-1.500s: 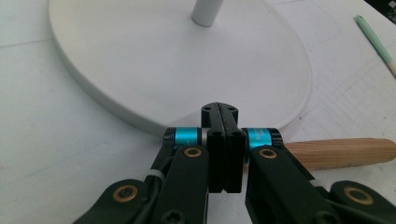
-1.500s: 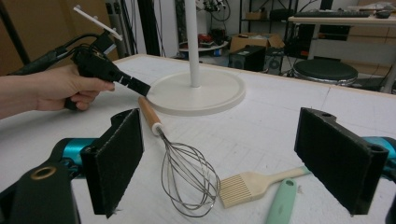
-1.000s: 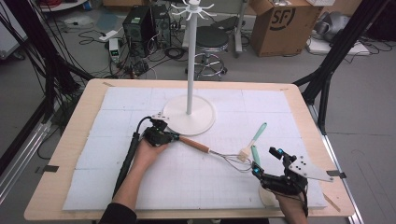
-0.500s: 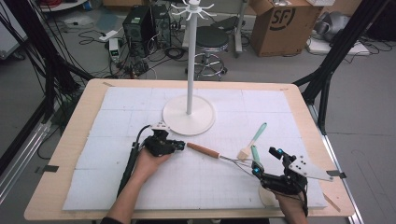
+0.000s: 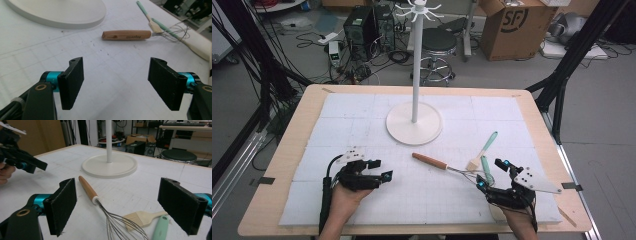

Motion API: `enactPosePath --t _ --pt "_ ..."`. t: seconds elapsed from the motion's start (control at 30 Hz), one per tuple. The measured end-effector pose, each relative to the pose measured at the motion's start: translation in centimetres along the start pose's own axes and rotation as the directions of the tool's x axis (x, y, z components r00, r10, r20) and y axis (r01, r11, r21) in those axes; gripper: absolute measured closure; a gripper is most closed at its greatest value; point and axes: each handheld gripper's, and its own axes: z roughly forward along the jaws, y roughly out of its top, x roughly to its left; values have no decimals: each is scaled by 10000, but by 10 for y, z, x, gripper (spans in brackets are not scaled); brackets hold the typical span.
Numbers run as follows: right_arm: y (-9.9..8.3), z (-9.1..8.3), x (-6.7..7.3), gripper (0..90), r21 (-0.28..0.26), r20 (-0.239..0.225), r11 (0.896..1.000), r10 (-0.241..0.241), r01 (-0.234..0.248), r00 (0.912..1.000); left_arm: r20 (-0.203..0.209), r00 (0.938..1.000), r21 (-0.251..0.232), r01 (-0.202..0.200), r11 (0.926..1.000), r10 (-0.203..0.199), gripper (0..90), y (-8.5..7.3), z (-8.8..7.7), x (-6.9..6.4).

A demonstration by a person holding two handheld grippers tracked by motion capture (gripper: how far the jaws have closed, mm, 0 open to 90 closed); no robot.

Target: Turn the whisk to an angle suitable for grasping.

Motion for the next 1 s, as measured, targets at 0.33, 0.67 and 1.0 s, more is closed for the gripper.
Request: enactPosePath --t 0.33,0.67,1.0 --pt "3 18 6 147 19 -505 9999 153 -152 9986 -1222 9909 8 -576 9983 573 222 -25 -31 -17" --pt "3 37 16 147 293 -975 9995 -113 143 9952 -1607 9865 -298 -374 9989 321 230 -40 -43 0" --pt "1 36 16 147 396 -1011 9992 -30 70 9949 -1334 9896 -168 -574 9982 546 233 -35 -35 -6"
